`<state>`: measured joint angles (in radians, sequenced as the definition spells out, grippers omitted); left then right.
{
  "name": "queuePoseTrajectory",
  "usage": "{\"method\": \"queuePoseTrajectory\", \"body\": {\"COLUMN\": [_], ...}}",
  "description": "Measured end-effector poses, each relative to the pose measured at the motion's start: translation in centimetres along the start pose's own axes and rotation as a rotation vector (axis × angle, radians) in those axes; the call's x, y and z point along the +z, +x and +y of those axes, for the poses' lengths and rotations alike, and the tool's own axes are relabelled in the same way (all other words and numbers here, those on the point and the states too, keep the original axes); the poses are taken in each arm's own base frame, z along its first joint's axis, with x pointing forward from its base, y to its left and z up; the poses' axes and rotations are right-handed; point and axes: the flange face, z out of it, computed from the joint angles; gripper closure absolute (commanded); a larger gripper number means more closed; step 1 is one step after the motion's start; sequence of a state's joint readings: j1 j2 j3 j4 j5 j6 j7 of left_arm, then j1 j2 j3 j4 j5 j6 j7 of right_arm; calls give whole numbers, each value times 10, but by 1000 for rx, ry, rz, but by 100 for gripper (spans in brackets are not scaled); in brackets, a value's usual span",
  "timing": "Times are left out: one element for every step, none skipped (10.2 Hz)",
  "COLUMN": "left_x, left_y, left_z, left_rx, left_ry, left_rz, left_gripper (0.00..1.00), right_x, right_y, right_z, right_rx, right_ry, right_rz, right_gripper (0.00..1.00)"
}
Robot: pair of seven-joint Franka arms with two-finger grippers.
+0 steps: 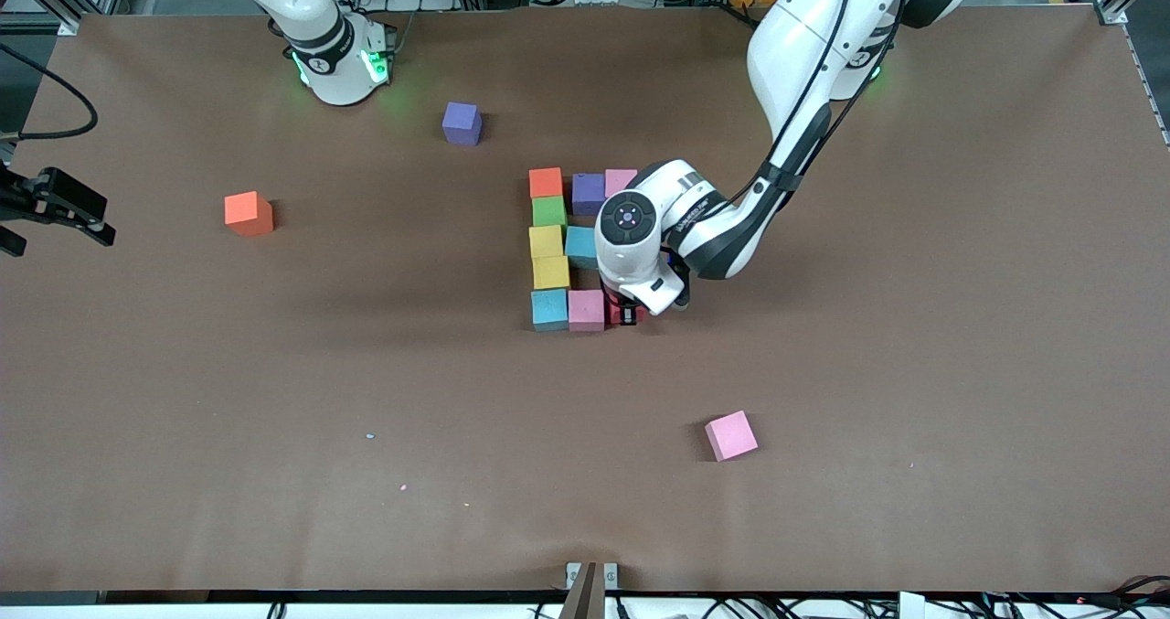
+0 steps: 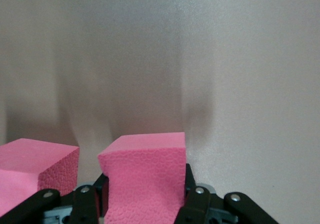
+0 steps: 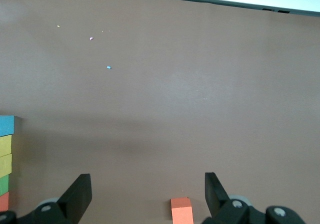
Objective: Arrange 11 blocks into digit 3
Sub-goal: 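Lower the pink cube beside the light pink cube and open the left gripper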
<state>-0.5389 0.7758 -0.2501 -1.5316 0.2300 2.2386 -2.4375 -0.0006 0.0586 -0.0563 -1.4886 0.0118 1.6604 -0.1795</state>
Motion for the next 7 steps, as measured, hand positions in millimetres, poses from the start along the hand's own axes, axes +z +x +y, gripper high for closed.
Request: {"method": "queuePoseTrajectory", "body": {"left_x": [0,0,1,1,1,2,2], "left_y": [0,-1,-2,-3,-5,-6,-7], "left_z": [0,0,1,1,1,1,1], "left_rx": [1,1,1,2,3,4,6], "left_ry": [0,0,1,2,2,2,1], "left_rz": [1,1,3,4,6,6,8], "left_gripper": [79,78,78,77,75,74,73], "right_x": [0,0,0,0,0,0,0], "right_y": [0,0,0,0,0,0,0], "right_z": [0,0,0,0,0,0,0], "right_rx": [0,1,1,1,2,2,2], "right_ry": [0,0,0,0,0,0,0], "right_rz": [0,0,0,0,0,0,0], "right_gripper": [0,0,0,0,0,0,0]}}
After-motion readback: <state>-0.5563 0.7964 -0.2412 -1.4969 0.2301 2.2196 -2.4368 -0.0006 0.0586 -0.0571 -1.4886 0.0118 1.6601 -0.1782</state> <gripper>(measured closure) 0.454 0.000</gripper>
